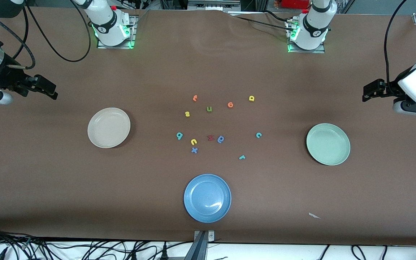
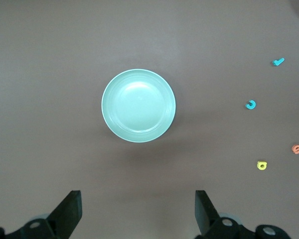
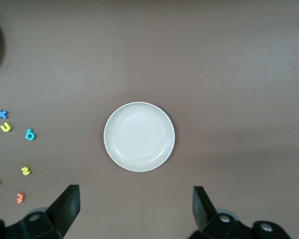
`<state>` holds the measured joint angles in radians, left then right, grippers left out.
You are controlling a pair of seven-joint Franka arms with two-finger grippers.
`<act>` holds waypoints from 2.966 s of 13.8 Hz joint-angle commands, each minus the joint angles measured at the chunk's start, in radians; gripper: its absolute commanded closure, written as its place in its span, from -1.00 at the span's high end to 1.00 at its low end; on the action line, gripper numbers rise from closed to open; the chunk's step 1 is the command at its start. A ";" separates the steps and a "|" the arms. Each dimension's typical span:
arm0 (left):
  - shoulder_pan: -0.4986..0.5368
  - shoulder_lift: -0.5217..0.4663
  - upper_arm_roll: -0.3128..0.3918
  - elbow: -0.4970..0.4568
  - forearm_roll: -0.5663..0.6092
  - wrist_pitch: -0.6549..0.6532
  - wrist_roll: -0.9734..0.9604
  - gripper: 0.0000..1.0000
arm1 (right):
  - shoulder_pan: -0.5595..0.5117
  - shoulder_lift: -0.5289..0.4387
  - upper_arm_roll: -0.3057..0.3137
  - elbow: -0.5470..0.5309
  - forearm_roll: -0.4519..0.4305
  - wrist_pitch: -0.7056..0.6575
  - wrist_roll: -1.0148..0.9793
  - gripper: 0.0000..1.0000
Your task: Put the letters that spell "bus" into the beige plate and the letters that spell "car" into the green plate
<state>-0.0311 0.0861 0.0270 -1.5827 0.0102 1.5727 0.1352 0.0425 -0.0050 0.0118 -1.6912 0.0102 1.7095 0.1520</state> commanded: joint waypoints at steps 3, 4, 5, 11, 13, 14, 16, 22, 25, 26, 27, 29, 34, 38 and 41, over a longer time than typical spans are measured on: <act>-0.024 -0.011 0.025 0.010 -0.024 0.015 0.021 1.00 | 0.000 -0.012 0.003 -0.010 -0.018 0.018 0.009 1.00; -0.023 -0.009 0.025 0.012 -0.023 0.015 0.021 1.00 | 0.000 -0.012 0.003 -0.010 -0.018 0.018 0.009 1.00; -0.009 -0.002 0.024 0.013 -0.023 0.015 0.021 1.00 | 0.000 -0.012 0.003 -0.010 -0.018 0.018 0.009 1.00; -0.007 0.001 0.021 0.012 -0.021 0.024 0.021 1.00 | 0.000 -0.012 0.003 -0.010 -0.018 0.016 0.009 1.00; -0.010 0.001 0.019 0.012 -0.016 0.033 0.021 1.00 | 0.000 -0.012 0.003 -0.010 -0.018 0.013 0.009 1.00; -0.010 0.001 0.019 0.012 -0.015 0.039 0.021 1.00 | 0.002 -0.012 0.003 -0.011 -0.018 0.013 0.009 1.00; -0.003 0.001 0.019 0.010 -0.018 0.039 0.023 1.00 | 0.002 -0.012 0.003 -0.012 -0.018 0.012 0.009 1.00; -0.003 0.000 0.019 0.010 -0.012 0.039 0.021 1.00 | 0.005 -0.012 0.003 -0.010 -0.018 0.012 0.009 1.00; -0.004 0.000 0.019 0.010 -0.009 0.039 0.021 1.00 | 0.005 -0.012 0.003 -0.011 -0.018 0.013 0.009 1.00; -0.004 0.000 0.019 0.010 -0.009 0.039 0.021 1.00 | 0.005 -0.012 0.003 -0.010 -0.018 0.012 0.011 1.00; -0.004 0.000 0.019 0.010 -0.009 0.039 0.021 1.00 | 0.005 -0.012 0.003 -0.010 -0.018 0.013 0.011 1.00; -0.004 0.000 0.019 0.010 -0.009 0.039 0.021 1.00 | 0.005 -0.010 0.003 -0.012 -0.018 0.016 0.012 1.00; -0.004 0.000 0.017 0.007 -0.009 0.039 0.021 1.00 | 0.008 -0.010 0.003 -0.012 -0.016 0.016 0.012 1.00; -0.006 0.000 0.017 0.007 -0.009 0.039 0.021 1.00 | 0.008 -0.010 0.003 -0.011 -0.018 0.015 0.014 1.00; -0.009 -0.002 0.016 0.006 -0.009 0.039 0.020 1.00 | 0.010 -0.010 0.003 -0.012 -0.016 0.015 0.014 1.00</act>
<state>-0.0369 0.0874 0.0414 -1.5780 0.0083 1.6082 0.1353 0.0462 -0.0050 0.0125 -1.6912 0.0100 1.7175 0.1538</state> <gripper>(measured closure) 0.000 0.000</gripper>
